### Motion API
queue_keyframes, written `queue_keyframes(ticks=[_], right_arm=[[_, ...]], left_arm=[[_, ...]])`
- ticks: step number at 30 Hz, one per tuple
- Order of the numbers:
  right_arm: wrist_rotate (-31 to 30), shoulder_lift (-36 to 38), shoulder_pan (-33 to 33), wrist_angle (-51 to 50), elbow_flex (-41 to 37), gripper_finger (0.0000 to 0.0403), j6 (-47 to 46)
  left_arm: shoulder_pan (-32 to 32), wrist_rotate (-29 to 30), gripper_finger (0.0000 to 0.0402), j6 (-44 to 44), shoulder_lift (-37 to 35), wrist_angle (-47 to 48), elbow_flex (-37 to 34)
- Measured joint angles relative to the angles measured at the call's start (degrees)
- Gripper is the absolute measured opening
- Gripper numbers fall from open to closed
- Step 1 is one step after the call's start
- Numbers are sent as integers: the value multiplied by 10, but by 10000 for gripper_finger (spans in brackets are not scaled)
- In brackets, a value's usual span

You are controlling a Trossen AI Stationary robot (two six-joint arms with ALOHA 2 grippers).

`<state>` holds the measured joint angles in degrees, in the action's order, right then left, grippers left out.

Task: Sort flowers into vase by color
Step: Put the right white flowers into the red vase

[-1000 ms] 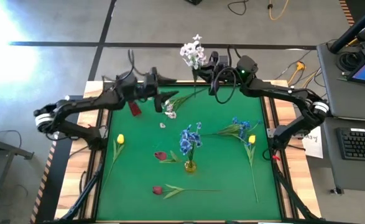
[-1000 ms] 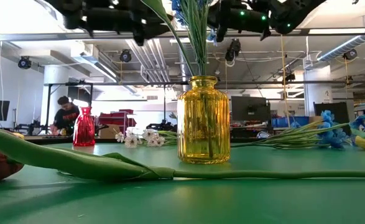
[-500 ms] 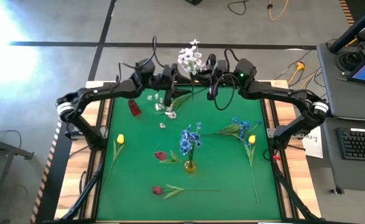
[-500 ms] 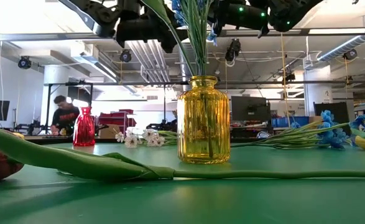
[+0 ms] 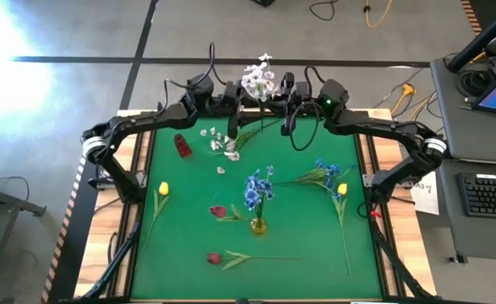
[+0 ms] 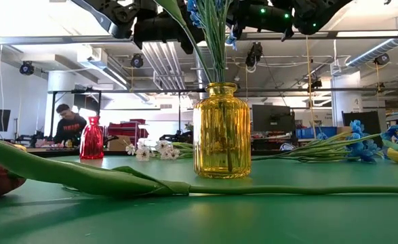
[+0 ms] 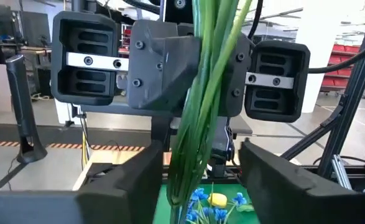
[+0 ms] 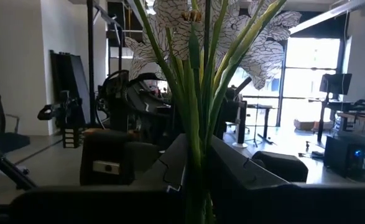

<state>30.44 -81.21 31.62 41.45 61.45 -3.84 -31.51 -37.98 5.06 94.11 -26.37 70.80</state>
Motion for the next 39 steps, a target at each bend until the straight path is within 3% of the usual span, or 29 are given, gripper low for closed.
queue_keyframes(ticks=[11,25,39], right_arm=[[-4,1,0,-7,0,55,-28],[0,4,10,-46,0,203,-38],[-4,5,27,-71,0,251,-42]], left_arm=[[-4,31,9,2,0,5,-1],[-32,34,1,6,-21,30,-2],[-64,25,0,-18,-82,128,-12]])
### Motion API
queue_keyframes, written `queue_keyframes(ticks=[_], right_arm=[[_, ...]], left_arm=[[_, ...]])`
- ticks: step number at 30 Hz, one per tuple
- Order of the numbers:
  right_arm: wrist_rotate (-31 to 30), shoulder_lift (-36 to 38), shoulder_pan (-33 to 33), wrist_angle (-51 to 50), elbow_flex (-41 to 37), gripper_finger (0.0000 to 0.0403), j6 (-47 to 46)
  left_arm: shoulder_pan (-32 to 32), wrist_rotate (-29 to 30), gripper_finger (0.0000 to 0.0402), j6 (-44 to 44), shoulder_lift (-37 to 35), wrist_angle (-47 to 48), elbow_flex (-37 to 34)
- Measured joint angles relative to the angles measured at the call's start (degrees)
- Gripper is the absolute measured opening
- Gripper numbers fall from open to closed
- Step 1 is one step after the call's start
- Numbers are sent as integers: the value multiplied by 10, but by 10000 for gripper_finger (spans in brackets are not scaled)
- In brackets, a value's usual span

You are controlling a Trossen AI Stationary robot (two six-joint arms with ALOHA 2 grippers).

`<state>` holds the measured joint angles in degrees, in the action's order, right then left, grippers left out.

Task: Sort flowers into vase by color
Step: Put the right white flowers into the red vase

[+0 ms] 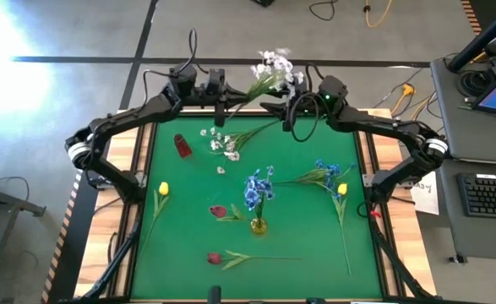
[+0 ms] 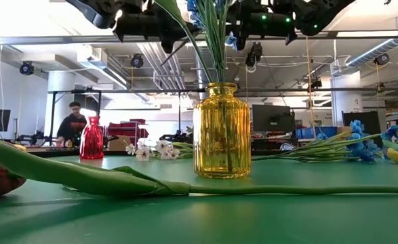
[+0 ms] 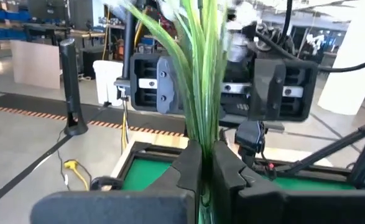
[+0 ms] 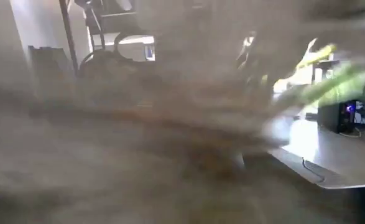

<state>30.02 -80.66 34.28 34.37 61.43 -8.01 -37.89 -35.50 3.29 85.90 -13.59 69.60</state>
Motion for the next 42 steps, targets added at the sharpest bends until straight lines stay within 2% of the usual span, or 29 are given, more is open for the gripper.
queue_keyframes(ticks=[3,14,20,26,37,42], right_arm=[[0,0,0,0,0,248,0],[-16,-8,0,-2,0,221,2],[-16,-8,0,-1,0,190,16],[-16,-8,-5,-5,0,147,31],[-16,-9,-12,-12,0,88,46],[-16,-9,-12,-12,0,62,47]], left_arm=[[1,0,0,-13,1,22,0],[26,-15,0,-36,15,1,0],[28,-15,11,-36,16,1,0],[28,-15,53,-36,16,1,0],[30,-13,182,-33,28,6,0],[26,-12,207,-32,38,20,0]])
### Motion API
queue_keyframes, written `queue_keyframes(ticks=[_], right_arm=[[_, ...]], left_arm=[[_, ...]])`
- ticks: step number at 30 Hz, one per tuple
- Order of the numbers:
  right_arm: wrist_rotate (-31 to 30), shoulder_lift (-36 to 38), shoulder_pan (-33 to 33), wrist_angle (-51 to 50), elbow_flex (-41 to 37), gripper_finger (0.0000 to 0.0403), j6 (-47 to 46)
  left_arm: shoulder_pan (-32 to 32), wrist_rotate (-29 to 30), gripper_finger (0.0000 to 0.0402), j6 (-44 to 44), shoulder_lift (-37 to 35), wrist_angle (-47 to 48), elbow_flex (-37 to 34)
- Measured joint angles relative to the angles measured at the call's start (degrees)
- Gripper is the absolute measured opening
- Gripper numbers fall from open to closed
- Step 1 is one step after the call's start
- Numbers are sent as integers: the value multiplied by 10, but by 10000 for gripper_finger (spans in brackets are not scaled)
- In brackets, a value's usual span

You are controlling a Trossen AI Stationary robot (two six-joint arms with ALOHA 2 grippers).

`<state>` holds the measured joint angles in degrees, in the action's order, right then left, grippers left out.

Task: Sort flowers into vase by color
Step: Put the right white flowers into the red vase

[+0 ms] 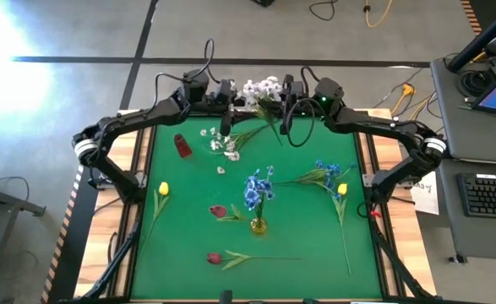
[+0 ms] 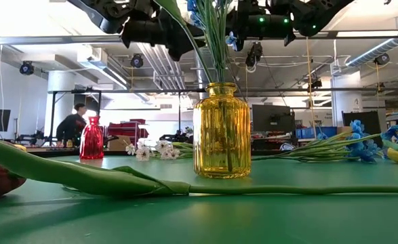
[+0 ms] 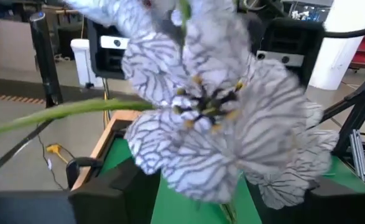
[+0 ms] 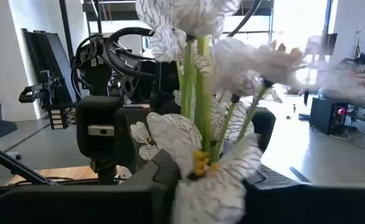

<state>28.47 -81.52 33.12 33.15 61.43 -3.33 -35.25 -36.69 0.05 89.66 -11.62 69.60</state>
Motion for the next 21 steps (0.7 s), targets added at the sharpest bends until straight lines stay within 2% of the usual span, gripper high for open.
queue_keyframes(ticks=[6,12,21], right_arm=[[0,0,0,0,0,44,5],[0,0,0,4,0,43,15],[-16,0,0,7,0,43,27]], left_arm=[[-5,1,210,0,0,10,0],[-4,-3,210,1,27,11,0],[-4,-47,211,8,68,-103,0]])
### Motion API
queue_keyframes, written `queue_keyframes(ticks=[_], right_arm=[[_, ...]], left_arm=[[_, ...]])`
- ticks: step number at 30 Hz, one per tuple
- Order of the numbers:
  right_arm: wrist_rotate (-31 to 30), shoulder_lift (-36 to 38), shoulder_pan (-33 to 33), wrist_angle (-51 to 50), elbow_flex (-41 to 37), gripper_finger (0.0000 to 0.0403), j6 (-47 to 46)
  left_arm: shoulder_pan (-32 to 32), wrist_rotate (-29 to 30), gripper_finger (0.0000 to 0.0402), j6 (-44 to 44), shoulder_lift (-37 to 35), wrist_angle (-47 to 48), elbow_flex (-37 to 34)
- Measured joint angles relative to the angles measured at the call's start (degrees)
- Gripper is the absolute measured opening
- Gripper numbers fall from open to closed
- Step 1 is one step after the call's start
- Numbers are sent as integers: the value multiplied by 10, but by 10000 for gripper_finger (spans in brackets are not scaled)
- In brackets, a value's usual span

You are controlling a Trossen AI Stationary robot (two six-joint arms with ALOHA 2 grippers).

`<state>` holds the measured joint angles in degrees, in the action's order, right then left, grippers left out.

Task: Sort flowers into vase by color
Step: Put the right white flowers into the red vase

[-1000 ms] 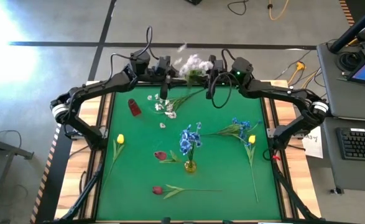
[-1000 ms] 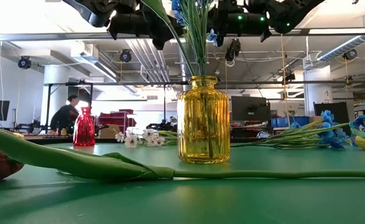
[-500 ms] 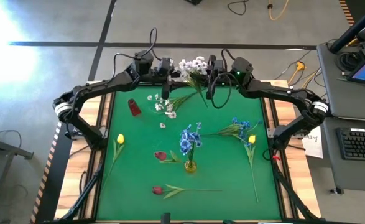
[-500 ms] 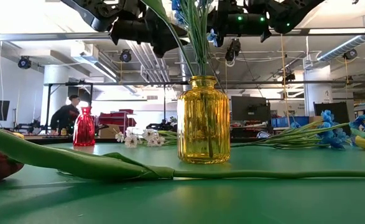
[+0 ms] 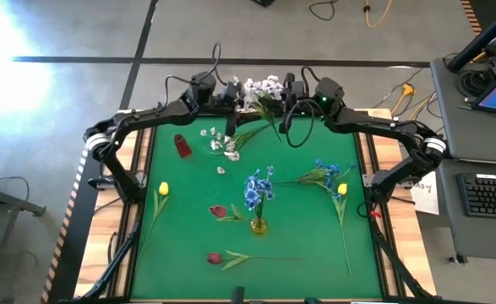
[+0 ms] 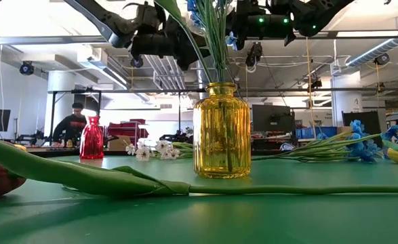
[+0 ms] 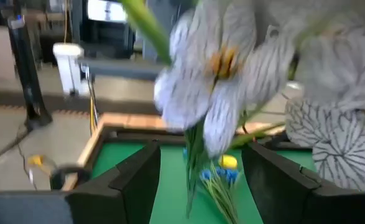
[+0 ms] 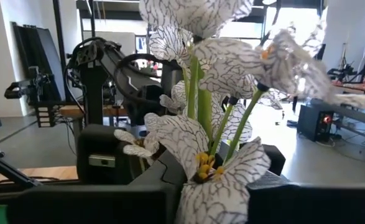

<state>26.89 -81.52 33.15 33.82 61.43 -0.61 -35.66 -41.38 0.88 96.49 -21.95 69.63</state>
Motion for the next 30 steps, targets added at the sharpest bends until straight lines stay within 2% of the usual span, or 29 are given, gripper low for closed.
queue_keyframes(ticks=[19,25,30], right_arm=[[-1,0,0,59,-1,43,5],[-1,0,0,60,0,43,14],[-1,0,0,59,0,43,14]], left_arm=[[1,2,206,44,59,-191,0],[6,2,182,63,60,-200,10],[10,-1,162,76,66,-179,47]])
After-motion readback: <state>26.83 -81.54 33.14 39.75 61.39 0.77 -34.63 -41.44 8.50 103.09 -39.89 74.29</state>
